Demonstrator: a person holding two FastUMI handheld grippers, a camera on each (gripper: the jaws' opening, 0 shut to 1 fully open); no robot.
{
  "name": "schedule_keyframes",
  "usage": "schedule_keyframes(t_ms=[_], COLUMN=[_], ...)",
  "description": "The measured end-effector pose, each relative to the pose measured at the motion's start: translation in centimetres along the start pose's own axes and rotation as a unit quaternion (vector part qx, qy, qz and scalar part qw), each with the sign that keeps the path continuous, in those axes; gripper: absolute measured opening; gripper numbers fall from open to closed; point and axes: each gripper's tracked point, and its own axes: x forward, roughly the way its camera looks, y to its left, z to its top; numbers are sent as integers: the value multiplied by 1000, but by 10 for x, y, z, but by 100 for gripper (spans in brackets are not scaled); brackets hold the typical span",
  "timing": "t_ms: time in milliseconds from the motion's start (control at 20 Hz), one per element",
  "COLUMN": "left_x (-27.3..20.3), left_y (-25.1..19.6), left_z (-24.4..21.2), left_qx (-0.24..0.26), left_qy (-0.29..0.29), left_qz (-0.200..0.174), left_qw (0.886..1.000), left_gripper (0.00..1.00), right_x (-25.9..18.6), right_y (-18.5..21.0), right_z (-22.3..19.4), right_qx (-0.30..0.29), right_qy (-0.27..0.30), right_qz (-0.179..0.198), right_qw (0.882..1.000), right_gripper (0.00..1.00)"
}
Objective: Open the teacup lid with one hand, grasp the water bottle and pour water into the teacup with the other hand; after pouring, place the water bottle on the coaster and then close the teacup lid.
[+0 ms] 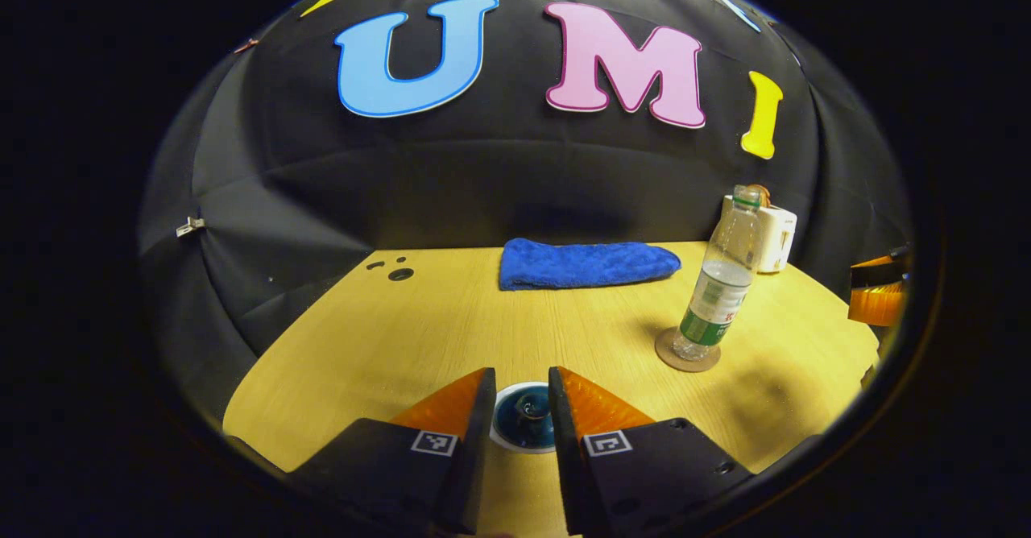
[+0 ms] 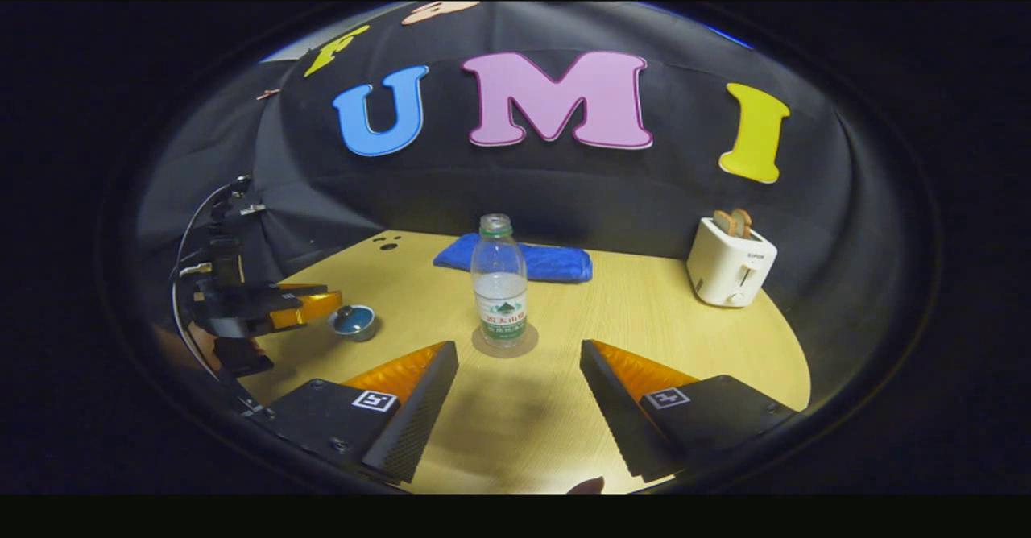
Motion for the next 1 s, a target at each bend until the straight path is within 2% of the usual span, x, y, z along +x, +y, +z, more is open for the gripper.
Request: schedule_keyframes(t_ms=[50,100,150,200,250,350,500,550,650,700,800,1000], left_x=[-9,-17,-27,-37,-47,-66,-92,-99,-111,-118,-128,-142], left_y=[-2,-4,-5,-7,-9,-9,-7,-6,-2,0,2,-2], left_z=[9,20,32,46,60,88,123,132,147,153,159,153], left_qx=[-3,-5,-5,-4,-2,-5,-11,-8,5,12,19,6], left_qy=[-6,-13,-20,-30,-41,-63,-90,-97,-112,-117,-126,-117], left_qz=[-5,-10,-15,-19,-24,-31,-35,-35,-29,-25,-21,-14], left_qw=[1000,1000,1000,999,999,998,995,995,993,993,992,993], left_gripper=[42,42,47,42,46,39,46,42,46,42,42,42], right_x=[-4,-10,-14,-20,-25,-34,-48,-51,-58,-61,-66,-66], right_y=[2,6,8,11,14,19,25,27,29,30,32,23], right_z=[9,19,29,39,49,69,94,101,113,118,125,131], right_qx=[-3,-6,-11,-15,-19,-26,-32,-35,-42,-43,-37,-26], right_qy=[-7,-14,-24,-32,-42,-60,-87,-95,-112,-119,-129,-129], right_qz=[0,1,1,0,-1,-2,-6,-5,-4,-2,6,-2], right_qw=[1000,1000,1000,999,999,998,996,995,993,992,991,991], right_gripper=[95,95,95,95,95,95,94,95,95,95,95,95])
